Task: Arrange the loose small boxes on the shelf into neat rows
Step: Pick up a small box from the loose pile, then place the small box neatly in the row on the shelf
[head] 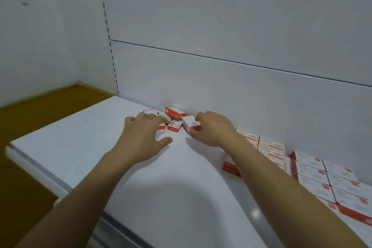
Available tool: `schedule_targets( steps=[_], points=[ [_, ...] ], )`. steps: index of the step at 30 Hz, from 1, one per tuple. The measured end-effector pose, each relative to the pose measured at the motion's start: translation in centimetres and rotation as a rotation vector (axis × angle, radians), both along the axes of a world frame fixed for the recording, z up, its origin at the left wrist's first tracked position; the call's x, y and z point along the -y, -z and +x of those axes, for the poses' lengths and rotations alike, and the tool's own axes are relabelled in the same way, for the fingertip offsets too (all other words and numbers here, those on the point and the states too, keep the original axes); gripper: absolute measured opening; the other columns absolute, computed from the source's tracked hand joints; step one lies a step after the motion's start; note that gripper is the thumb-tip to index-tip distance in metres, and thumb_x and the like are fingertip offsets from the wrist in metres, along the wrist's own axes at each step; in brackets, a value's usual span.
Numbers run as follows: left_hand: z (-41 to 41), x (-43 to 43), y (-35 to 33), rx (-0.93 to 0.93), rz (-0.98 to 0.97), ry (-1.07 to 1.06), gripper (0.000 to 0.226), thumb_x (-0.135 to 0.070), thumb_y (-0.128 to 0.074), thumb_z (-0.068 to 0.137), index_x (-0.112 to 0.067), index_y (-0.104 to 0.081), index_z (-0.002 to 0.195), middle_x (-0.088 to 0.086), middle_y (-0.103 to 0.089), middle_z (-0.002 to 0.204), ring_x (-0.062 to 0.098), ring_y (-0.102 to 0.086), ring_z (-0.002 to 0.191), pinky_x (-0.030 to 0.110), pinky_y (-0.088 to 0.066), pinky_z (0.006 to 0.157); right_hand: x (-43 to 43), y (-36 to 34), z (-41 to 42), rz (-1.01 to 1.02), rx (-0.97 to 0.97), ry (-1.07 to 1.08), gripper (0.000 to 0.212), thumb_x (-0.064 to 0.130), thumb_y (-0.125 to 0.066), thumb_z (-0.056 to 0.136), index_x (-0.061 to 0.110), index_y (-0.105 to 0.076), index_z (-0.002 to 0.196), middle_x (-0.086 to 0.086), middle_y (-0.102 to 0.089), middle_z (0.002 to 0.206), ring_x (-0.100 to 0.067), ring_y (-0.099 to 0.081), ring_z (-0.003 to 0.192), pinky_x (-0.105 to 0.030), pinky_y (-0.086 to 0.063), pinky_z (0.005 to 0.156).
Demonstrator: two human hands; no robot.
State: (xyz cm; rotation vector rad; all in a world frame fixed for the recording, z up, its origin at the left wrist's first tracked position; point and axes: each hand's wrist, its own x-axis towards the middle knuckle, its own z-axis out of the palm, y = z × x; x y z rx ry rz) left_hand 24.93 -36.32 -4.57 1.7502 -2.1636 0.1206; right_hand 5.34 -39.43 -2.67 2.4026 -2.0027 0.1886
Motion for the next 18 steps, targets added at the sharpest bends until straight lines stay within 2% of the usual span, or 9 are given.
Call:
schedule_targets(
  steps=[4,10,15,18],
  points=[
    [0.6,0.4,-0.2,-0.007,0.005,0.003,0.058,-0.063,-0.052,0.083,-0.039,-0.042,0.135,-0.008,-0.044,0.143,0.016,-0.034,0.133,0.044,-0.022,0.110,1.2,0.9,1.4,0.020,0.004,0.046,0.044,0.049,-0.053,0.087,0.021,-0.053,0.121,-0.003,-0.060,0.116,-0.024,-0.057,0.105,-0.032,-0.039,0.074],
    [0.4,1.6,-0.6,-0.036,-0.036,0.089,0.052,-0.059,-0.053,0.085,-0.039,-0.044,0.131,-0.008,-0.051,0.134,0.016,-0.040,0.125,0.040,-0.025,0.103,2.6,1.9,2.5,0.002,0.043,0.133,0.038,0.048,-0.053,0.087,0.021,-0.054,0.115,-0.001,-0.062,0.110,-0.024,-0.058,0.101,-0.030,-0.041,0.073],
    [-0.1,2.8,-1.0,-0.076,-0.041,0.154,0.043,-0.057,-0.054,0.084,-0.040,-0.049,0.124,-0.011,-0.054,0.126,0.014,-0.042,0.119,0.037,-0.026,0.098,3.4,2.1,3.0,-0.032,0.058,0.172,0.024,0.037,-0.055,0.088,0.022,-0.053,0.107,-0.001,-0.063,0.105,-0.022,-0.057,0.089,-0.028,-0.036,0.066],
    [-0.5,3.5,-1.4,-0.087,-0.042,0.189,0.043,-0.057,-0.055,0.084,-0.039,-0.051,0.123,-0.013,-0.054,0.125,0.014,-0.041,0.119,0.037,-0.026,0.097,3.5,1.9,3.0,-0.024,0.097,0.176,0.027,0.040,-0.058,0.086,0.022,-0.054,0.106,0.000,-0.063,0.104,-0.023,-0.058,0.094,-0.028,-0.037,0.068]
  ],
)
